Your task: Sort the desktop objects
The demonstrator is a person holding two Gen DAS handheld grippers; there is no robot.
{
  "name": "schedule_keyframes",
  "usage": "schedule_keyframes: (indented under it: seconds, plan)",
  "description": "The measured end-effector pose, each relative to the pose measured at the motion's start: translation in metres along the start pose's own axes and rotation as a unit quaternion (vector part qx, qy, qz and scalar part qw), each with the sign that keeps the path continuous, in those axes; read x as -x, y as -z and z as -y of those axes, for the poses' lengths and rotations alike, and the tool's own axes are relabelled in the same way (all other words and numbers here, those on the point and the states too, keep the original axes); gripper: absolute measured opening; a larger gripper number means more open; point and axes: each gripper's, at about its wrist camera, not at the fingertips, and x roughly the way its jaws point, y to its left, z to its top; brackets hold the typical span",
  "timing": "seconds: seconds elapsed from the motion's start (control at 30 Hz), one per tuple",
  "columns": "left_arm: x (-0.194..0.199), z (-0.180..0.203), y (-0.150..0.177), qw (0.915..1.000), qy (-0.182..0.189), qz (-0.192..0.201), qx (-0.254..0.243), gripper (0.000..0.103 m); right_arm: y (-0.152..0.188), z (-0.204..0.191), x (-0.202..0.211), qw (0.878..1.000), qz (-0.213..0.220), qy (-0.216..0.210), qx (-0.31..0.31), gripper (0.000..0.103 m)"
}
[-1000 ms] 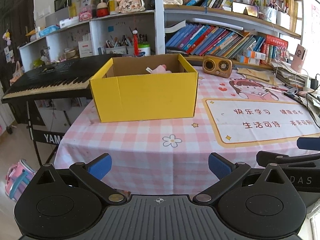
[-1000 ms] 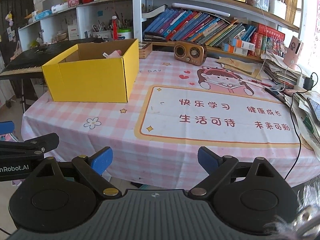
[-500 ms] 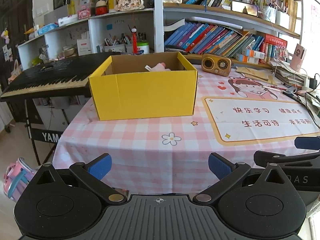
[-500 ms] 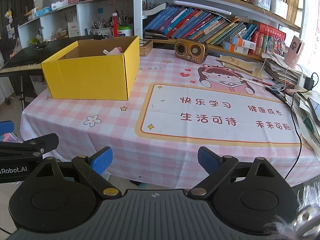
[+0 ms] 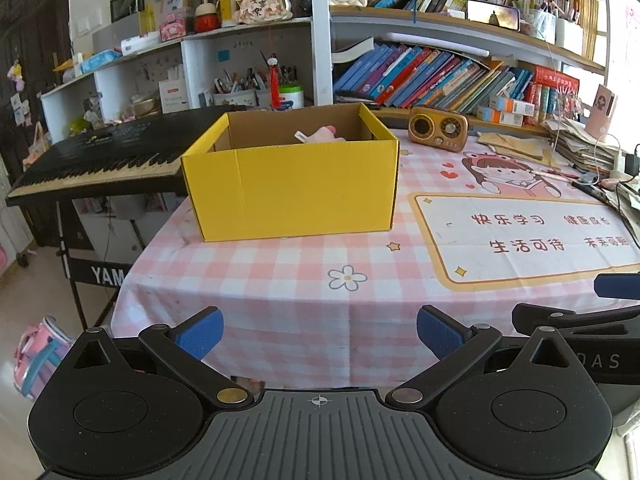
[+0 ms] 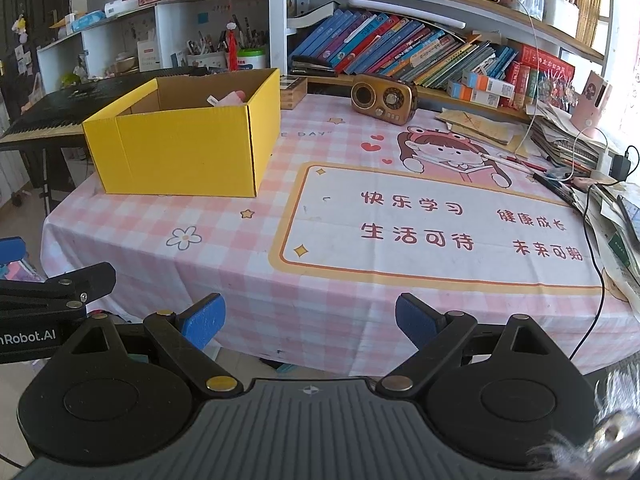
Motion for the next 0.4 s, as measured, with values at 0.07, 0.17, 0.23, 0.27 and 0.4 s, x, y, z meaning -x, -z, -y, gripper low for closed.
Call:
schedule_keyframes:
  seconds: [0.07, 0.17, 0.23, 0.27, 0.4]
  plan:
    - [0.0001, 0.0003, 0.0, 1.0, 0.0, 0.0, 0.0, 0.103, 0.0004, 0.0008, -0.0007, 1.0, -0.001, -0.002, 0.0, 0.092]
    - [0.0004, 0.0018, 0.0, 1.0, -0.004, 0.0, -0.002, 0.103, 0.0005, 0.0028, -0.0013, 1.0, -0.003, -0.004, -0.001, 0.092]
    - [-0.0008, 0.0038, -0.0006, 0.9999, -0.01, -0.002, -0.005, 0.103, 0.0005, 0.0041, -0.0021, 1.0, -0.004, -0.005, -0.001, 0.092]
    - [-0.002, 0.005, -0.0015, 0.9999, -0.013, -0.005, -0.006, 0.103, 0.0005, 0.0048, -0.0023, 1.0, -0.005, -0.005, -0.001, 0.092]
    - [-0.0083, 0.0063, -0.004, 0.9997, -0.018, -0.014, 0.0, 0.103, -0.0011, 0.0083, -0.0045, 1.0, -0.007, -0.005, 0.0, 0.092]
